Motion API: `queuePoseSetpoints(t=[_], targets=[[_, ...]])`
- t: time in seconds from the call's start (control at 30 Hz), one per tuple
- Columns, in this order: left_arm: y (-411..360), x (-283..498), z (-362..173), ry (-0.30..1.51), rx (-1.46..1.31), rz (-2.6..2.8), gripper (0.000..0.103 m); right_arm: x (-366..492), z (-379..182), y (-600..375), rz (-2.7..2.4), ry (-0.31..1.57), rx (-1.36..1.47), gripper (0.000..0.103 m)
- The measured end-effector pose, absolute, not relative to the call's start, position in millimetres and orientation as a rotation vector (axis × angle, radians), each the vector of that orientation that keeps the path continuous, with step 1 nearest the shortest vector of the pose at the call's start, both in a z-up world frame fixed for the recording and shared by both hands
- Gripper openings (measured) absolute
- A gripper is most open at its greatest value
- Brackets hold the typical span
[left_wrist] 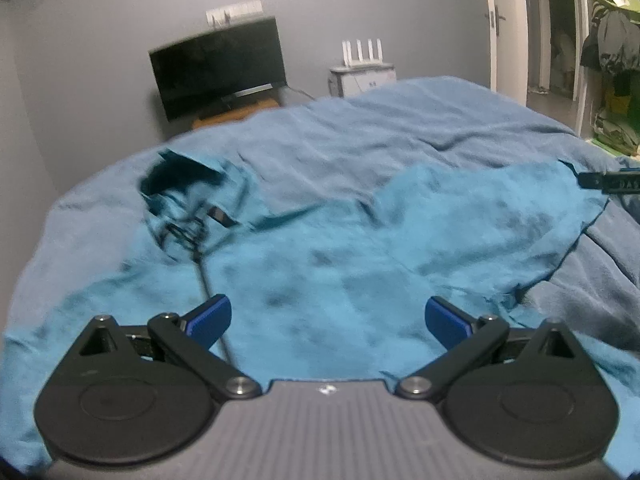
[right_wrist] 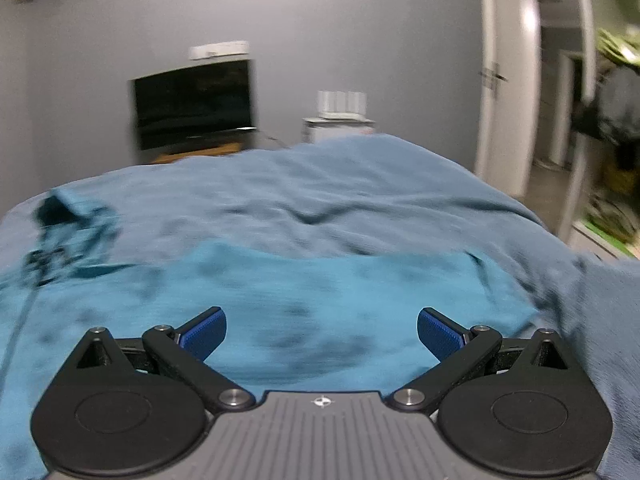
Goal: Fold large clothes
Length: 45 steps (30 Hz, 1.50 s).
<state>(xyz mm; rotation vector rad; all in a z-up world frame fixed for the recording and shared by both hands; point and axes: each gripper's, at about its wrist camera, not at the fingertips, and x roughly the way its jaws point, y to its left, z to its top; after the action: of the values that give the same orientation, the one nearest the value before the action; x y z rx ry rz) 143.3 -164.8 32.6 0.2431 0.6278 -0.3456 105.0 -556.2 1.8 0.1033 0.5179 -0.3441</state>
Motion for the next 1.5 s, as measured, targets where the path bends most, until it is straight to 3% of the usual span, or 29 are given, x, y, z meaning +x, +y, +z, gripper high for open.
queuePoseSetpoints(t=[0.33,0.5,0.93,1.0,1.07,1.17,1.27,1.5], targets=[[-175.5,188.3,-56.4,0.773,0.186,-0.257,0.103,120.0,-77.3,-706.4,-0.528,0.561,0.342,0.102],[-154.2,199.1,-88.2,0.831,0.179,-0.166,0.103,124.7,-108.5,-757.5,-0.535,0.547,0.502,0.091],[-121.4,214.0,-118.9,0.912,0.13,-0.051,0.103,171.0,-162.9,-822.9,-0.601,0.565,0.616,0.08],[-121.0,214.8,-120.2,0.921,0.129,-0.048,0.103,175.8,-166.2,-828.4,-0.61,0.549,0.616,0.074],[-119.9,215.0,-118.0,0.924,0.132,-0.044,0.103,181.1,-167.6,-831.5,-0.614,0.53,0.609,0.05],[-116.6,216.4,-107.4,0.911,0.145,-0.049,0.103,187.0,-162.0,-831.0,-0.623,0.512,0.589,0.023],[-109.6,213.8,-91.3,0.875,0.178,-0.062,0.103,191.3,-148.1,-826.5,-0.605,0.481,0.565,0.014],[-71.7,197.3,-49.3,0.797,0.222,-0.062,0.103,212.8,-89.2,-782.3,-0.496,0.38,0.475,0.007]])
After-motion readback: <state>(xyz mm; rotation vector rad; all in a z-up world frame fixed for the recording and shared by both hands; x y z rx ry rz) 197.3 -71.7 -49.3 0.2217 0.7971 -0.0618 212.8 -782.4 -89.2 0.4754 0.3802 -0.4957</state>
